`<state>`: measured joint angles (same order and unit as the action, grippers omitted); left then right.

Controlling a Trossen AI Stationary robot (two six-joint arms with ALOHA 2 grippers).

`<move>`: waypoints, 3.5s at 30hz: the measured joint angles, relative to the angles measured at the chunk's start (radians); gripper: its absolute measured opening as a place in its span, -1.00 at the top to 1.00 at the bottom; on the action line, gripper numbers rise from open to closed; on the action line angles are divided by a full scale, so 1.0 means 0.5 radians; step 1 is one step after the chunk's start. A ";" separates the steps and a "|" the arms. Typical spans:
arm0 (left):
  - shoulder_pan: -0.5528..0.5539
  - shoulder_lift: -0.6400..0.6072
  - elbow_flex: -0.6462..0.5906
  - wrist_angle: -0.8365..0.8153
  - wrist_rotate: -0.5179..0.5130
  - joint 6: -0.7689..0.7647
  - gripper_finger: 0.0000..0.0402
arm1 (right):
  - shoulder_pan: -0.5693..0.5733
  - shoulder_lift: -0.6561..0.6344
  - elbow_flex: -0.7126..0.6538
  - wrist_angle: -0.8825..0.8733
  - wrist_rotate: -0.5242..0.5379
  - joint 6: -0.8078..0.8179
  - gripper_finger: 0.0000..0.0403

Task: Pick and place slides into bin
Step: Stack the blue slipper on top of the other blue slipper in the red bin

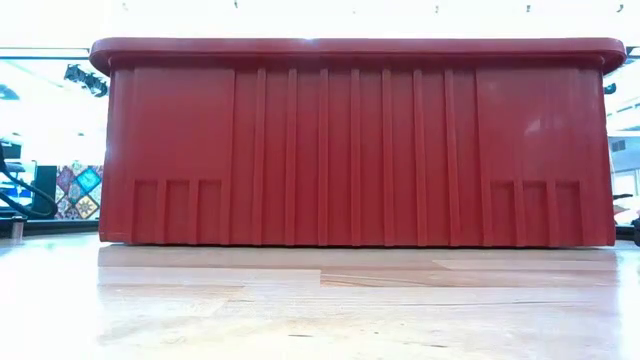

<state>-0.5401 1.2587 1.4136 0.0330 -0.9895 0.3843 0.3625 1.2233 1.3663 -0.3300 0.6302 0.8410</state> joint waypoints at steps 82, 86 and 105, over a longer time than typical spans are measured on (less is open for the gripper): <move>1.177 0.747 0.002 1.726 1.419 -1.169 0.64 | -1.890 -0.210 0.000 1.440 -1.997 -0.366 0.55; 1.180 0.738 0.002 1.687 1.410 -0.982 0.37 | -1.890 -0.210 0.000 1.381 -2.010 -0.347 0.73; 1.192 -0.061 0.004 0.045 1.100 -0.638 -0.60 | -2.477 0.098 -0.001 0.429 -2.612 -0.328 0.73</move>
<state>0.0561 1.2283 1.4155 0.0556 -0.4397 0.0654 -0.8759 1.2720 1.3659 -0.1157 -0.6758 0.6770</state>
